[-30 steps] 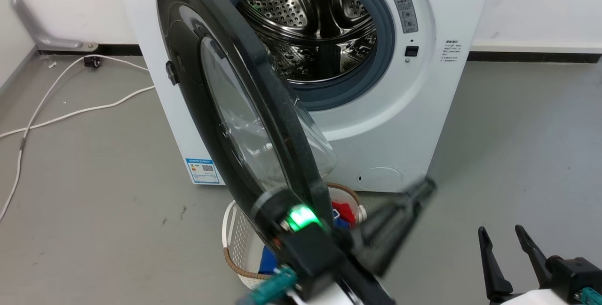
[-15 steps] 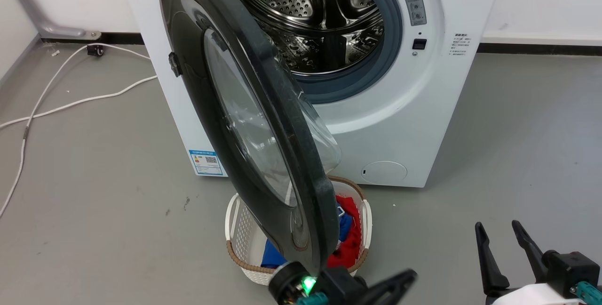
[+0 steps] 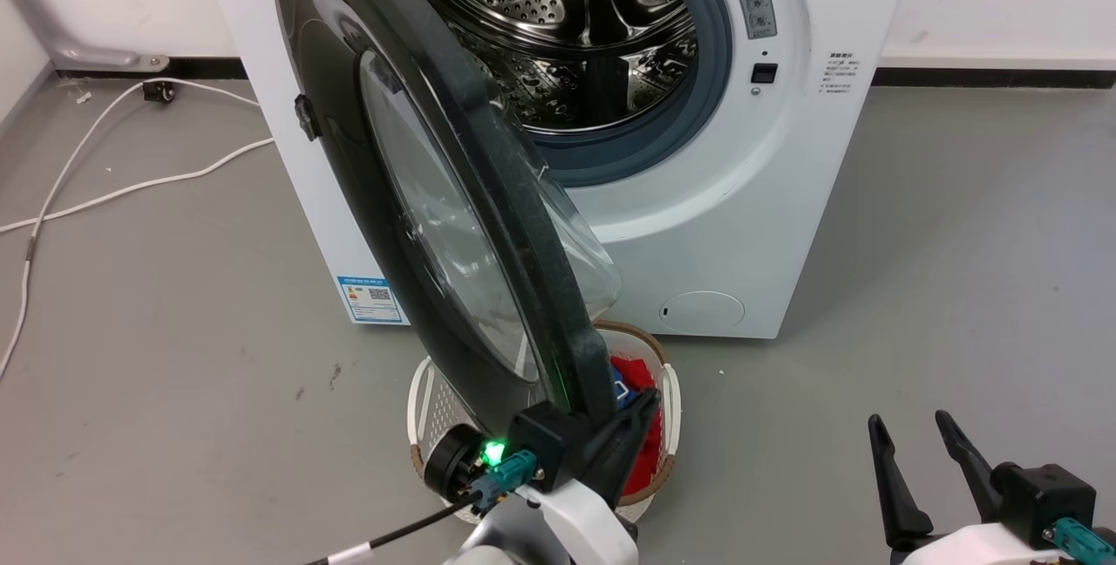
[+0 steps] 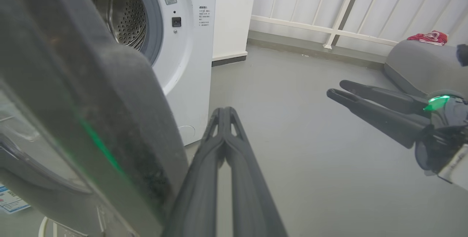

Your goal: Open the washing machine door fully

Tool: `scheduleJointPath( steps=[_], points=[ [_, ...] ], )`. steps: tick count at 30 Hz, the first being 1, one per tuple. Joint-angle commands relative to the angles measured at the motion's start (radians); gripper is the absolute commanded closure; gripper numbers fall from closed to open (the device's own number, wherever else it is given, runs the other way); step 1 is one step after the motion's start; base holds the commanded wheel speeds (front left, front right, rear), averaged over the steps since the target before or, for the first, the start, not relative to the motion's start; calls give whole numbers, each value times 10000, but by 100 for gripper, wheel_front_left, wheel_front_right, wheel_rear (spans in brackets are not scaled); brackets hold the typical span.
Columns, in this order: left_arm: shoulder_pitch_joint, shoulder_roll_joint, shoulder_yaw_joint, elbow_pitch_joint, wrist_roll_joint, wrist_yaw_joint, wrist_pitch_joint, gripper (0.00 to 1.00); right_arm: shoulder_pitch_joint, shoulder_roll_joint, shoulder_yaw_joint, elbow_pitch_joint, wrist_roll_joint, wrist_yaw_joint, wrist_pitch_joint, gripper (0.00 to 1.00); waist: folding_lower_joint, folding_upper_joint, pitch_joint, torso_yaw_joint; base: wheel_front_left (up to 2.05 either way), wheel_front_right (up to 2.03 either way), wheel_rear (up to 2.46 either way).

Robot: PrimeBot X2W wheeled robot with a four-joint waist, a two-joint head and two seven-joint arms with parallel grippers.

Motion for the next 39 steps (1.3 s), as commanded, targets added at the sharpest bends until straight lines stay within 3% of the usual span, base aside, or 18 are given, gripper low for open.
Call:
scheduleJointPath(
  steps=[1,16,29,39],
  points=[
    [-108,-39,78,197,-25,57,-53,100,-105,25,16,19,51,-3,-24,0,0,0,6,-6,0,0,0],
    [50,213,540,948,-116,776,-287,100,-258,27,189,285,159,-3,-49,0,0,0,-86,-19,0,0,0],
    [1018,843,734,-781,-43,1607,75,100,-195,27,110,381,184,-1,-238,0,0,0,-214,534,0,0,0],
    [1772,1054,377,-1829,58,1838,267,100,-149,25,-29,324,159,-3,-298,0,0,0,-284,1481,0,0,0]
  ],
)
